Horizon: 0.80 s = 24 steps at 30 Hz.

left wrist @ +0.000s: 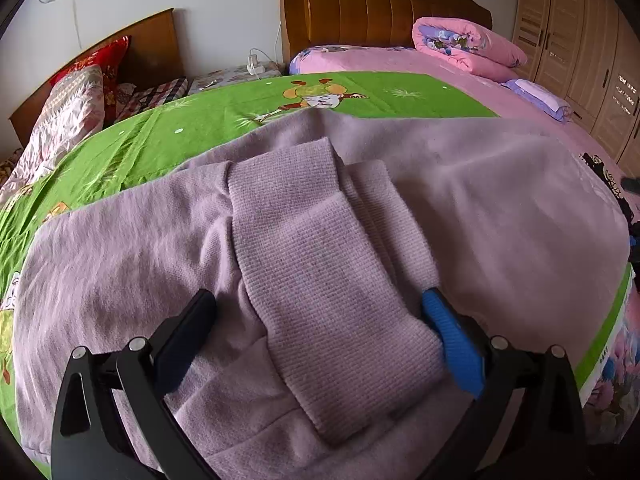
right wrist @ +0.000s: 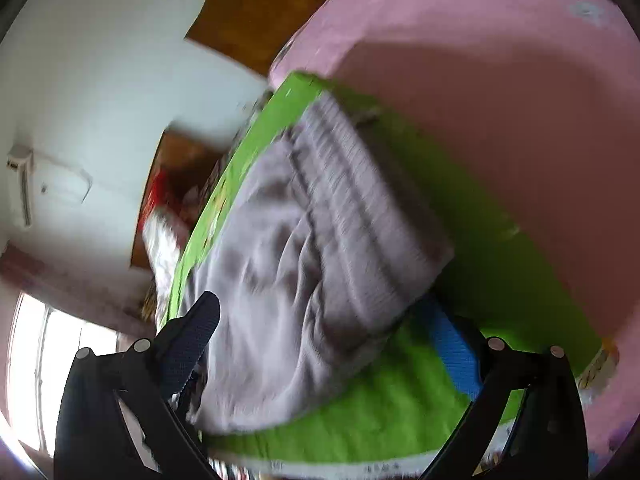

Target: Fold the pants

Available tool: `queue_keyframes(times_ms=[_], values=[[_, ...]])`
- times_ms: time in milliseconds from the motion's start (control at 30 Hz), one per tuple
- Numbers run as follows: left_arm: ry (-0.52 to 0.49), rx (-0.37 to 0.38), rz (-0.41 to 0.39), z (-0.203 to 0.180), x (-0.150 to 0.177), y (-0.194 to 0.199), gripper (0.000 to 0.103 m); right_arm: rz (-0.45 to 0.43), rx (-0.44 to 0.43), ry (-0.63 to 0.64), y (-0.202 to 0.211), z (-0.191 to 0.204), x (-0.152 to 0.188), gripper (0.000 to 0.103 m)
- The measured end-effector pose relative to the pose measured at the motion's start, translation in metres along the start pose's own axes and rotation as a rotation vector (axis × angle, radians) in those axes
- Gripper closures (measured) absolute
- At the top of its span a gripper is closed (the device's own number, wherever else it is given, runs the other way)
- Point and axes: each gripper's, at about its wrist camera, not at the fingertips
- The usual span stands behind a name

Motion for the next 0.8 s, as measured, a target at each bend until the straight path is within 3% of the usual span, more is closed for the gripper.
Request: queue_keyframes(times_ms=[100, 200, 267, 333, 433, 600, 633, 667, 700, 800], values=[[0.001, 0.004, 0.000, 0.000, 0.000, 0.000, 0.001, -0.044, 0.030, -0.032, -0.008, 0.003, -0.013, 0.004], [0.005, 0.011, -0.003, 0.002, 0.000, 0.002, 0.001, -0.016, 0.038, -0.014, -0.016, 0.009, -0.015, 0.004], [0.006, 0.014, -0.005, 0.003, 0.001, 0.002, 0.001, 0.041, 0.012, 0.021, -0.019, 0.013, -0.008, 0.013], [0.007, 0.013, -0.005, 0.003, 0.001, 0.002, 0.001, 0.036, 0.032, 0.050, -0.016, 0.013, -0.004, 0.019], [0.003, 0.011, -0.004, 0.003, 0.001, 0.002, 0.001, 0.006, -0.010, -0.046, -0.012, -0.004, -0.016, 0.028], [0.003, 0.009, -0.004, 0.003, 0.000, 0.003, 0.001, -0.005, 0.024, -0.014, -0.020, 0.004, -0.020, 0.028], [0.003, 0.008, -0.004, 0.003, 0.001, 0.003, 0.001, -0.006, 0.022, 0.000, -0.019, 0.005, -0.018, 0.031], [0.003, 0.007, -0.004, 0.003, 0.000, 0.003, 0.001, -0.008, 0.016, -0.004, -0.020, 0.004, -0.017, 0.051], [0.002, 0.008, -0.004, 0.003, 0.001, 0.003, 0.001, -0.014, 0.026, -0.029, -0.016, -0.002, -0.015, 0.062], [0.001, 0.008, -0.004, 0.003, 0.001, 0.003, 0.001, -0.061, -0.054, -0.034, -0.004, -0.013, -0.006, 0.071]])
Point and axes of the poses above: each gripper's, at about its wrist camera, not at the fingertips, and y roughly against the way its jaws point, z to its left, x to its underside
